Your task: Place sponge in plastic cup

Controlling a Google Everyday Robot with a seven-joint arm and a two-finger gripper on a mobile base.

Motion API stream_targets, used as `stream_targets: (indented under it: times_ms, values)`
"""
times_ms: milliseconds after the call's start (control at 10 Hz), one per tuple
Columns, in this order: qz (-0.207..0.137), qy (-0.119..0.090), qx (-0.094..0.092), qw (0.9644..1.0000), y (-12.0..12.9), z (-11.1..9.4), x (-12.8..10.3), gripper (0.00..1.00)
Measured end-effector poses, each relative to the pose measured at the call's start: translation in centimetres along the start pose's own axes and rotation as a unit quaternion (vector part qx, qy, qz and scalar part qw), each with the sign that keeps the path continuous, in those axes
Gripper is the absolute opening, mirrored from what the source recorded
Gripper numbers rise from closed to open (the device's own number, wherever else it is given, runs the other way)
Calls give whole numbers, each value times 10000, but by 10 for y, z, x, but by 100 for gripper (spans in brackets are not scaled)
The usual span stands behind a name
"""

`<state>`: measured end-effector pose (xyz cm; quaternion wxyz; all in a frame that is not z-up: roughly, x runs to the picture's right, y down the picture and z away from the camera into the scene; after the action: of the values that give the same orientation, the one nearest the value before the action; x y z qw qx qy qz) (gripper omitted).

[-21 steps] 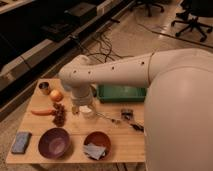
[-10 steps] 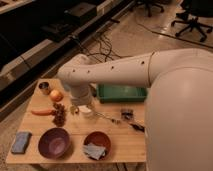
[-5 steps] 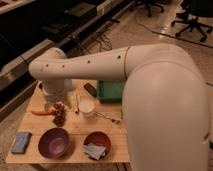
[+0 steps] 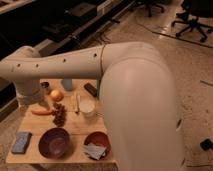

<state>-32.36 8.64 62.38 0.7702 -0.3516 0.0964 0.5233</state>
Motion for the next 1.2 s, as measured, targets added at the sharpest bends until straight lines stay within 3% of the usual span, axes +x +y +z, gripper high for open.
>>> stream_targets:
  times_ms: [100, 1200]
  values:
    - [-121, 32, -33, 9999, 8, 0, 2, 65]
    - [-112, 42, -27, 9999, 6, 0, 2, 65]
